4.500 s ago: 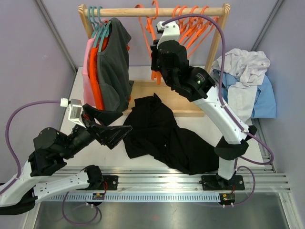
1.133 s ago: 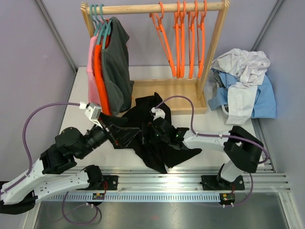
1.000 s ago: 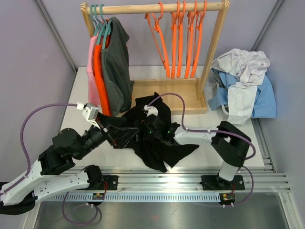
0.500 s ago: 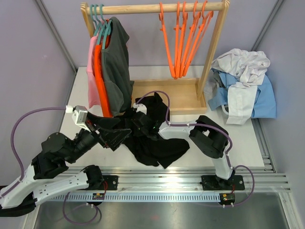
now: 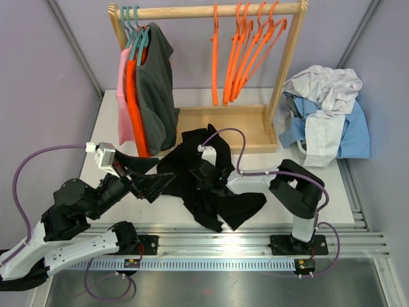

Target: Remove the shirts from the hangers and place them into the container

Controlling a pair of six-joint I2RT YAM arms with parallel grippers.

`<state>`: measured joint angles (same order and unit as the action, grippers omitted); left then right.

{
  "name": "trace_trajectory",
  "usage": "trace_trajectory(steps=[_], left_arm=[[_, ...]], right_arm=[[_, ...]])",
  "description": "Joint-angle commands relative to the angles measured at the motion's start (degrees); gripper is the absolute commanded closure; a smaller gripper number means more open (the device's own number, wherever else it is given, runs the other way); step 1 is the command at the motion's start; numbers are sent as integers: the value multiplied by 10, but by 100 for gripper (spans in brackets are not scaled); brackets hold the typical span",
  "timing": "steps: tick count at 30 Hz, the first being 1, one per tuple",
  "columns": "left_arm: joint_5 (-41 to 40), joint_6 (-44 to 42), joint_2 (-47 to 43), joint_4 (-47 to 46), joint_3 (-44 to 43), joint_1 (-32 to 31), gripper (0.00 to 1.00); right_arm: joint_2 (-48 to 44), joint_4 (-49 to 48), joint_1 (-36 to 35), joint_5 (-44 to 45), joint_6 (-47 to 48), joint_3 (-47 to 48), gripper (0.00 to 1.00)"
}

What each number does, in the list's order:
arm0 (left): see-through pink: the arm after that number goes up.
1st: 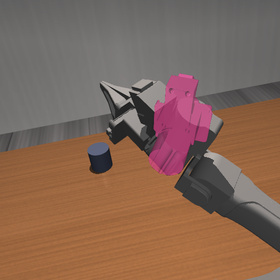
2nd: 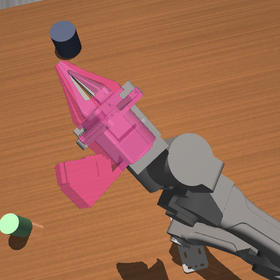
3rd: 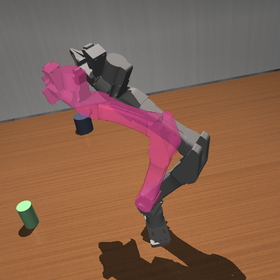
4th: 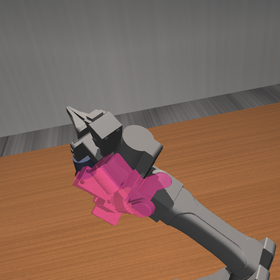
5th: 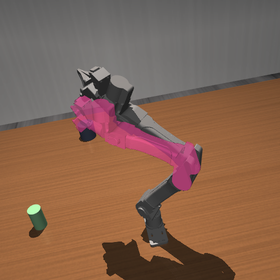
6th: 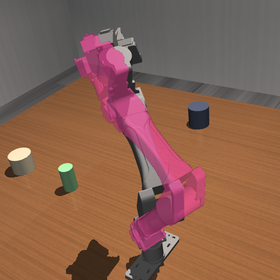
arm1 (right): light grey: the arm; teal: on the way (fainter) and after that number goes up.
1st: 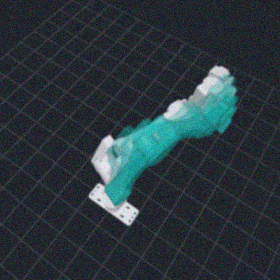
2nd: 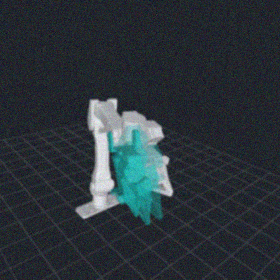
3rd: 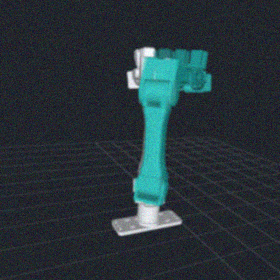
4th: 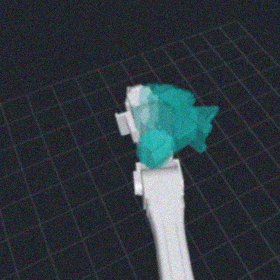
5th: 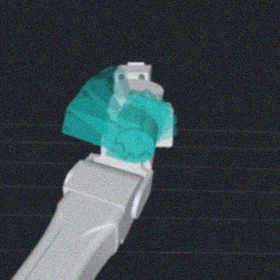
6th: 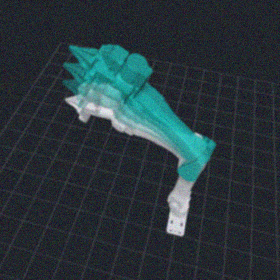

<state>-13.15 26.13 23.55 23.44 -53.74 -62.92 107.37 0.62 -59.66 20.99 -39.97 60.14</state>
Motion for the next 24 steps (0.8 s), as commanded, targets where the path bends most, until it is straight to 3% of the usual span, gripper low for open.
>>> trace_trajectory(steps=[1,15,19,24], left_arm=[[-5,-11,-5,-24,-7,-3,1],[3,-25,24,-38,-14,-2,1],[6,-28,35,-37,-25,-2,1],[9,-29,48,-41,-33,-2,1]], right_arm=[[-47,105,-1,54,-10,-50,100],[-445,302,-20,213,-6,-93,100],[-554,410,-20,294,-6,-55,100],[-646,479,-20,387,16,12,100]])
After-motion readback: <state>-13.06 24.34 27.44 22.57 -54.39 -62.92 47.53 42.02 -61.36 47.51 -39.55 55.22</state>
